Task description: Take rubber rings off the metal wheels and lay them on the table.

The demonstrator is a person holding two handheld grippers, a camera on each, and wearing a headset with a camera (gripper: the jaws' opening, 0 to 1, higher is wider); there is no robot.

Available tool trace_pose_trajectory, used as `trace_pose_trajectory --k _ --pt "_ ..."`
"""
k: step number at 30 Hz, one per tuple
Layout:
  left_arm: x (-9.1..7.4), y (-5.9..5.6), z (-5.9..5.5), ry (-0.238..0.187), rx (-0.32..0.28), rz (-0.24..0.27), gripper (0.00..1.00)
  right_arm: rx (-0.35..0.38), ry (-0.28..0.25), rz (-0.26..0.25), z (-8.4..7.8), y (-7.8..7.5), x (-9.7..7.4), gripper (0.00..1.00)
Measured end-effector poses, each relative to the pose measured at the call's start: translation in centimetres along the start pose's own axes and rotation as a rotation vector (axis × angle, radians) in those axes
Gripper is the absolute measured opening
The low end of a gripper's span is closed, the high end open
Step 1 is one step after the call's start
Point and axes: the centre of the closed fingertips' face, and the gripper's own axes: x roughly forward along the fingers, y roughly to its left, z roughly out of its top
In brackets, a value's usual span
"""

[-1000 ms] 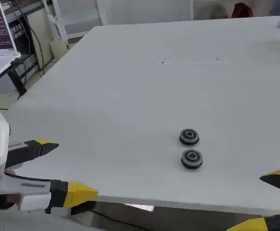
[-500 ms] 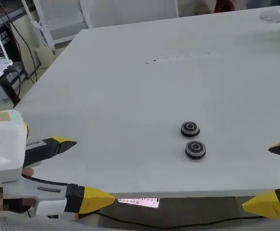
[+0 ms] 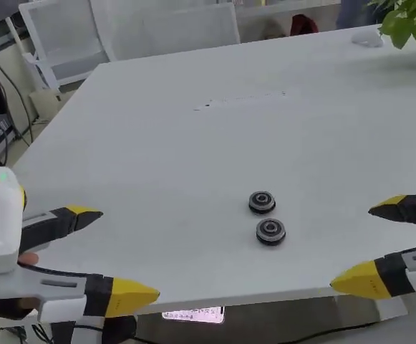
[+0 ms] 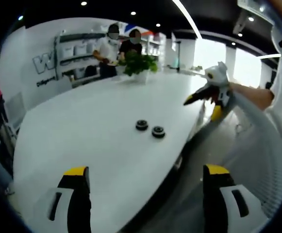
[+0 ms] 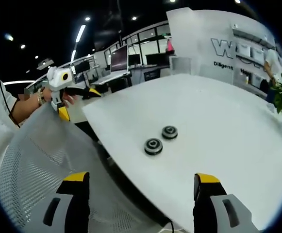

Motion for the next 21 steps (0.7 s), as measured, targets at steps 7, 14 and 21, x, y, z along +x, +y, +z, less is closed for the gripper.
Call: trace_pose_trajectory --k 7,14,21 --pt "0.0 0.3 0.6 -0.012 0.011 0.015 0.98 -0.005 0.006 0.008 -0.3 0.0 -0.1 0.87" --pt "-0.1 0.3 0.9 -0.023 0.017 0.019 0.98 -0.02 0.009 0.001 -0.3 -0.4 0.1 0.85" --pt "0.4 -0.1 1.3 -0.006 0.044 -0.002 0.98 -0.008 -0.009 -0.003 0.0 -0.5 0.5 0.83"
